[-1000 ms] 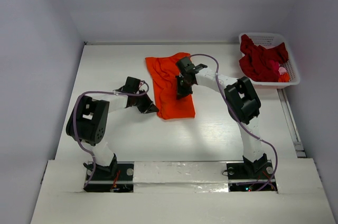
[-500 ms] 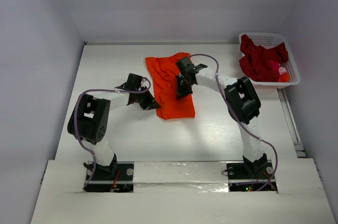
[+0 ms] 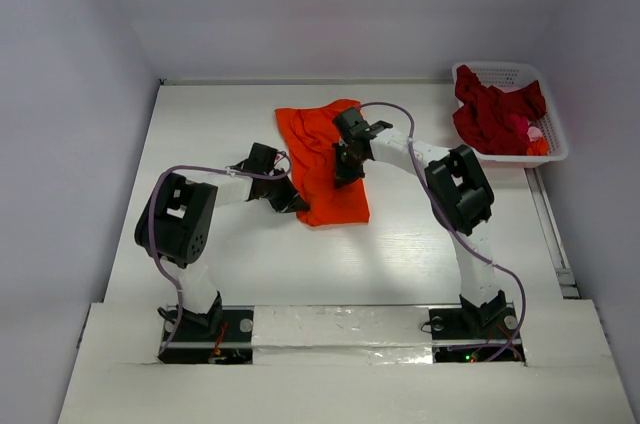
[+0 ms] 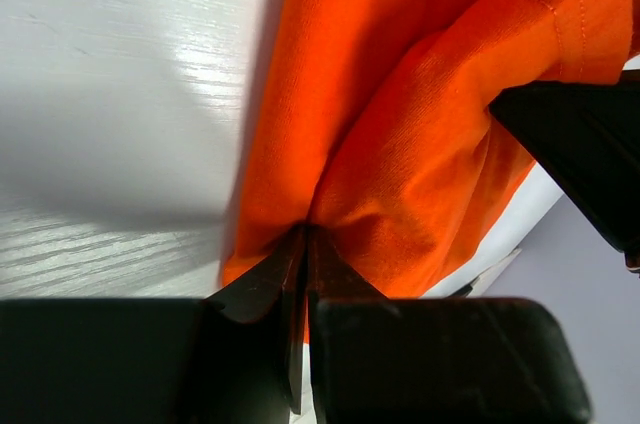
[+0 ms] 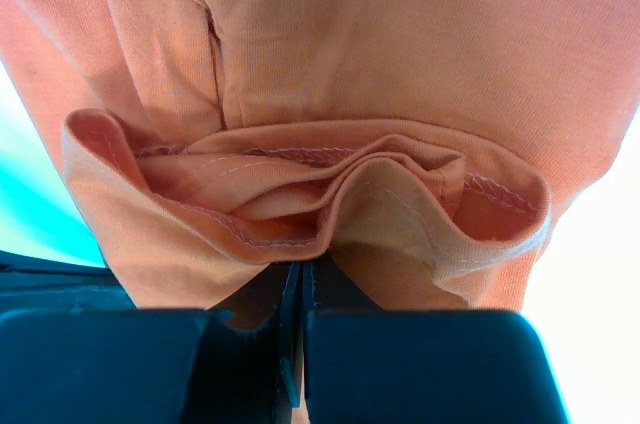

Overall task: Fold and stack the t-shirts
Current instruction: Fold the folded rectangular tshirt in 1/3 of the way

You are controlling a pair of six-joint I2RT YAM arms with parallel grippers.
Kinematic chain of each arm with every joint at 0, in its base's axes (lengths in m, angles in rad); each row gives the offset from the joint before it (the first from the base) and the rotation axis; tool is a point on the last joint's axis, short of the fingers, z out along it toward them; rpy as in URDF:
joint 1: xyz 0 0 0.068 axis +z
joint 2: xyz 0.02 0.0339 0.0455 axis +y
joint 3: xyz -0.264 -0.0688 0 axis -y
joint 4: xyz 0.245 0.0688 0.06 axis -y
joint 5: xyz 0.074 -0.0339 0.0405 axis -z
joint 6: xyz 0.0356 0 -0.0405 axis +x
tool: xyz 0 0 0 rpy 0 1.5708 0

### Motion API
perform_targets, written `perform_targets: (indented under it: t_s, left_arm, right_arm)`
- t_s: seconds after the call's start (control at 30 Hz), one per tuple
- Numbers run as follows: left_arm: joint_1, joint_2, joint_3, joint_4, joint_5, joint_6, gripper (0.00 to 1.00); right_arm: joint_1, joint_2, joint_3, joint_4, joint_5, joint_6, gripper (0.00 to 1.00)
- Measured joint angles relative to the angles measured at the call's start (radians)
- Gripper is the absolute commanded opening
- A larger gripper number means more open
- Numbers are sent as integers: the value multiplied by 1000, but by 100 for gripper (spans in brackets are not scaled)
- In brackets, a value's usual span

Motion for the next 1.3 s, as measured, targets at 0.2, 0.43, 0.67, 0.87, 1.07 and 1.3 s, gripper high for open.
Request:
perform_targets:
  t_s: [0.2, 0.43, 0.67, 0.87, 1.07, 1.3]
  left_arm:
    - [0, -2, -2, -13, -3, 5, 0]
    - [0, -25, -21, -41, -12, 21, 0]
    - [0, -25, -21, -51, 1, 53, 0]
    - [3, -6, -6, -73, 43, 103, 0]
    - [-5, 26, 19, -89, 94, 146, 0]
    - [-42, 58, 42, -107, 154, 209, 0]
  right_arm:
    - [0, 0, 0, 0, 0, 0, 0]
    - [0, 0, 0, 0, -4, 0, 0]
    - [0, 0, 0, 0, -7, 0, 0]
    - [0, 0, 0, 0, -10, 1, 0]
    - [0, 0, 0, 0, -12, 7, 0]
    - [0, 0, 0, -1, -14, 8, 0]
